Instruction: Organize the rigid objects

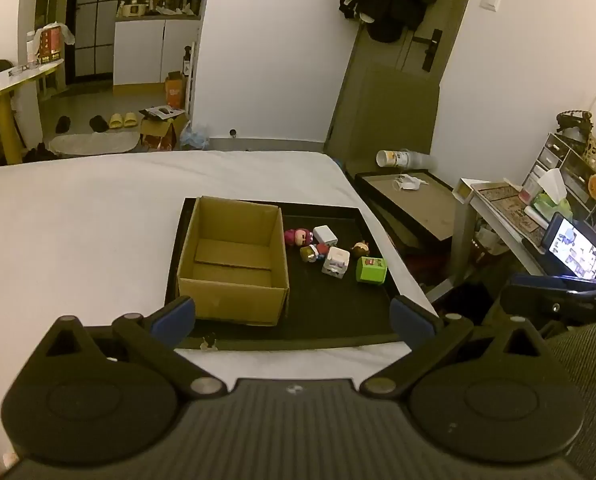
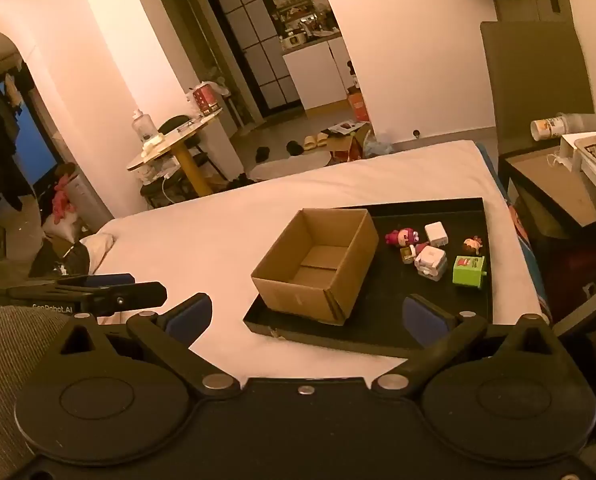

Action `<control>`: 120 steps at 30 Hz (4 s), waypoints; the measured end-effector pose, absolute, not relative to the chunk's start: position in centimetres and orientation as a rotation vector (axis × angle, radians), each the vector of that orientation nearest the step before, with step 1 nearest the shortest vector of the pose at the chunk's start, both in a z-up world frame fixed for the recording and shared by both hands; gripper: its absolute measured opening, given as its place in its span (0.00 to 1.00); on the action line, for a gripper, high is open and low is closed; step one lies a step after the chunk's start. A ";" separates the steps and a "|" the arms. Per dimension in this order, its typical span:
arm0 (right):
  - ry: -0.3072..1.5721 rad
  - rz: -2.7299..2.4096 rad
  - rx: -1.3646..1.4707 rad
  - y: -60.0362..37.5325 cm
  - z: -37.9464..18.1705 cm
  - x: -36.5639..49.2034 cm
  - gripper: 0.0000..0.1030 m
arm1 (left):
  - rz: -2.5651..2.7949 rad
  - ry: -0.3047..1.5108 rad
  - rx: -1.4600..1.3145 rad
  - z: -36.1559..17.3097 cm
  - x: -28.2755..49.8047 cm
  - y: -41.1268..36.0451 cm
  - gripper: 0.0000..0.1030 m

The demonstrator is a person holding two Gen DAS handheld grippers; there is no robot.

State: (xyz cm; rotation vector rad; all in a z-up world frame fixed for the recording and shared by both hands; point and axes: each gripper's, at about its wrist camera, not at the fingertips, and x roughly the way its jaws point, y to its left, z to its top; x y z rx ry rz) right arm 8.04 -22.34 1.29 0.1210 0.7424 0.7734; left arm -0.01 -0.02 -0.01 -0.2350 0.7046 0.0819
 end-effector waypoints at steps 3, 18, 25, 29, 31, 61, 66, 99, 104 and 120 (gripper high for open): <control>0.752 0.771 0.121 -22.2 1.3 8.1 1.00 | 0.080 0.703 -0.229 0.1 -0.2 -0.3 1.00; 0.745 0.764 0.104 -22.4 1.4 8.1 1.00 | 0.080 0.706 -0.245 0.0 0.2 -0.1 1.00; 0.745 0.747 0.102 -22.4 1.5 8.0 1.00 | 0.079 0.706 -0.246 0.0 0.2 -0.1 1.00; 0.742 0.746 0.099 -22.4 1.5 7.8 1.00 | 0.080 0.704 -0.243 0.3 0.0 0.2 1.00; 0.739 0.744 0.095 -22.4 1.5 7.9 1.00 | 0.082 0.704 -0.244 0.5 -0.2 0.5 1.00; 0.743 0.749 0.092 -21.9 1.4 7.9 1.00 | 0.093 0.694 -0.240 0.5 -0.6 0.5 1.00; 0.745 0.749 0.094 -21.9 1.4 7.8 1.00 | 0.093 0.684 -0.234 0.7 -0.7 0.4 1.00; 0.770 0.741 0.082 -21.4 0.4 9.5 1.00 | 0.115 0.674 -0.244 0.6 0.4 2.4 1.00; 0.783 0.737 0.061 -20.7 0.1 9.9 1.00 | 0.117 0.686 -0.249 0.2 0.9 3.3 1.00; 0.806 0.677 0.081 -19.8 -2.1 13.0 1.00 | 0.176 0.752 -0.279 -2.3 4.1 6.6 1.00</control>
